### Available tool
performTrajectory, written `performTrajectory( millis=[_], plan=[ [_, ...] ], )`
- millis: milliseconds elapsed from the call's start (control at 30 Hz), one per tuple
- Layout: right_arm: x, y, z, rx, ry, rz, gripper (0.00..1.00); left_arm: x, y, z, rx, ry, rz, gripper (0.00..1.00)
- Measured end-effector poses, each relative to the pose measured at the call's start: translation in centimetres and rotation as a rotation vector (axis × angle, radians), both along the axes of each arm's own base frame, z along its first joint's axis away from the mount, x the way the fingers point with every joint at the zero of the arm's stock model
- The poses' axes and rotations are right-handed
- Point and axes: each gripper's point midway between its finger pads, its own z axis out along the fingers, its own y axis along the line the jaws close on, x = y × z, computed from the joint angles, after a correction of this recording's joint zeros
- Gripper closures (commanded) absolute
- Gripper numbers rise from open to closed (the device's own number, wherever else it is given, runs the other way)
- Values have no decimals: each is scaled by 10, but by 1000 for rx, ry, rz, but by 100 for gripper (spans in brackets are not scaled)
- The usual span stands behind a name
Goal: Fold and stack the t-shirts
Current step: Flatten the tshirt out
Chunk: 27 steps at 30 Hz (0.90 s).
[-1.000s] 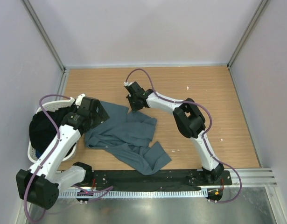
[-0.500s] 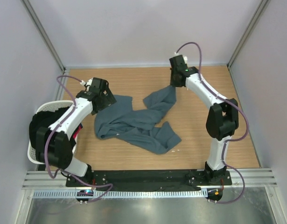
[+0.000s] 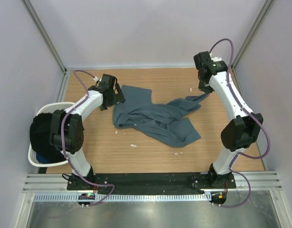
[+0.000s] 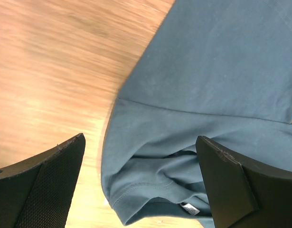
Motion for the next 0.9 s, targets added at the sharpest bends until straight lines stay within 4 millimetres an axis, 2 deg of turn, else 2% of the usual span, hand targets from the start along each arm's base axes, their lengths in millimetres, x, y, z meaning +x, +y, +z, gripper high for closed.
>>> performTrajectory(
  millis=[67, 133, 200, 300, 367, 400, 500, 600, 667, 800, 900],
  plan=[
    [-12, -6, 6, -13, 36, -19, 99, 3, -6, -5, -21, 7, -25, 0],
    [-15, -8, 26, -9, 20, -24, 99, 3, -10, -10, -31, 22, -40, 0],
    [-7, -7, 62, 9, -62, -26, 99, 8, -12, -17, -28, 37, -51, 0],
    [9, -5, 110, 28, -205, -35, 99, 28, -19, -26, -24, 50, -70, 0],
    [18, -7, 125, 21, -261, -48, 99, 44, -26, -30, -31, 44, -94, 2],
    [20, -8, 124, 12, -258, -54, 99, 51, -31, -33, -38, 45, -107, 2],
    [30, -13, 98, -16, -183, -69, 99, 58, -43, -37, -49, 47, -155, 4],
    [45, -19, 52, -32, -69, -82, 99, 56, -61, -34, -48, 41, -231, 3],
    [50, -26, 17, -32, 24, -94, 99, 52, -80, -31, -36, 31, -299, 3],
    [47, -48, -36, -25, 170, -132, 99, 38, -120, -27, -8, 19, -424, 5],
    [43, -66, -58, -6, 225, -168, 99, 32, -144, -28, 6, 22, -494, 7]
  ],
)
